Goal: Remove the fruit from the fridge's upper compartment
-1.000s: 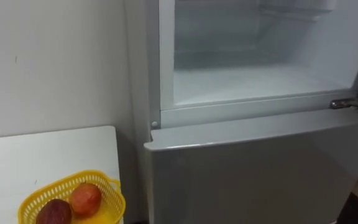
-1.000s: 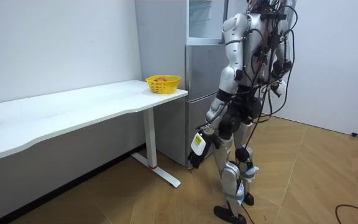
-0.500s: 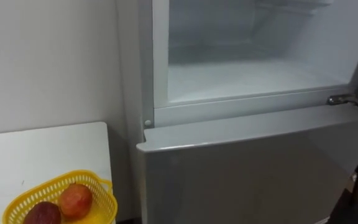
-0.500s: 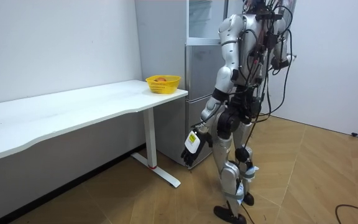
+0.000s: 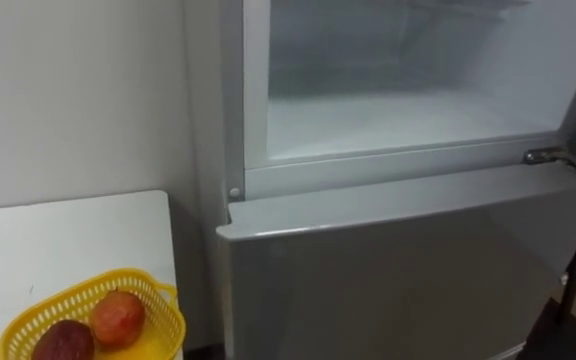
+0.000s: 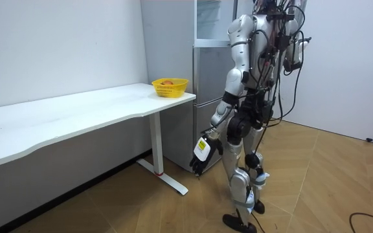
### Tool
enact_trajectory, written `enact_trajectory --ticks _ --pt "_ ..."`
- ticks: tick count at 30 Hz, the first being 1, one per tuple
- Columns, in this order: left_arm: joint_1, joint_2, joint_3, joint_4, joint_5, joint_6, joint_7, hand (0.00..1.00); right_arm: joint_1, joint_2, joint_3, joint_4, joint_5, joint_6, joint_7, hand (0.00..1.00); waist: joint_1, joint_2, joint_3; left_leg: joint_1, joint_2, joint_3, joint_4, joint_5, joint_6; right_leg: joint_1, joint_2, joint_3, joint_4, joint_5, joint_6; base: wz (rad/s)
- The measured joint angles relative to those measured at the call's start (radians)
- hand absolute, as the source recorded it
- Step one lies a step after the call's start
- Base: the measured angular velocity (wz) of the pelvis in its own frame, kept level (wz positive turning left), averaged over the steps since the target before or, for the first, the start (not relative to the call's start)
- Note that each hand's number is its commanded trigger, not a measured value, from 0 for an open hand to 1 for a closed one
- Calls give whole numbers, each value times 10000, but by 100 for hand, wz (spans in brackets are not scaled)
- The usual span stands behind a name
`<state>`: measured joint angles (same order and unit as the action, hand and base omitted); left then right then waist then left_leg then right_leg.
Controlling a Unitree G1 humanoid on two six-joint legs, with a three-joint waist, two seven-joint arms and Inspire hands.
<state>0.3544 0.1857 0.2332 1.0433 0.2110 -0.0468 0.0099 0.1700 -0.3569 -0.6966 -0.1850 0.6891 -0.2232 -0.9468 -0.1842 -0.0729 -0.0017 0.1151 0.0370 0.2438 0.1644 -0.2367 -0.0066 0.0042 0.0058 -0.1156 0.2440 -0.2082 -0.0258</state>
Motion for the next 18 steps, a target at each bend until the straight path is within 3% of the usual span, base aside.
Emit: enact_trajectory --ticks 8,14,16,18 --pt "-141 -286 427 240 84 -84 -9 0 -1 1 589 -618 -642 509 521 0 73 1 5 -10 -17 36 5 22 -16 -161 -16 57 198 -55 -22 -2" --pt "-324 -299 380 984 270 -244 -14 0 0 0 1487 -1236 -3013 508 1083 0 371 -83 59 -53 -8 -74 84 37 -32 -186 -37 27 339 -119 -54 1" --pt "-411 -294 365 982 272 -245 -13 0 -40 -1 1633 -1653 -3026 508 1341 0 581 -130 85 -157 23 -69 247 37 -31 -231 -30 20 312 -98 -77 0" --pt "-453 -276 253 988 356 -245 -11 0 -654 -13 1681 -2354 -2960 473 1631 0 756 -172 107 -198 47 -83 273 40 -36 -237 4 24 260 -62 -105 4"
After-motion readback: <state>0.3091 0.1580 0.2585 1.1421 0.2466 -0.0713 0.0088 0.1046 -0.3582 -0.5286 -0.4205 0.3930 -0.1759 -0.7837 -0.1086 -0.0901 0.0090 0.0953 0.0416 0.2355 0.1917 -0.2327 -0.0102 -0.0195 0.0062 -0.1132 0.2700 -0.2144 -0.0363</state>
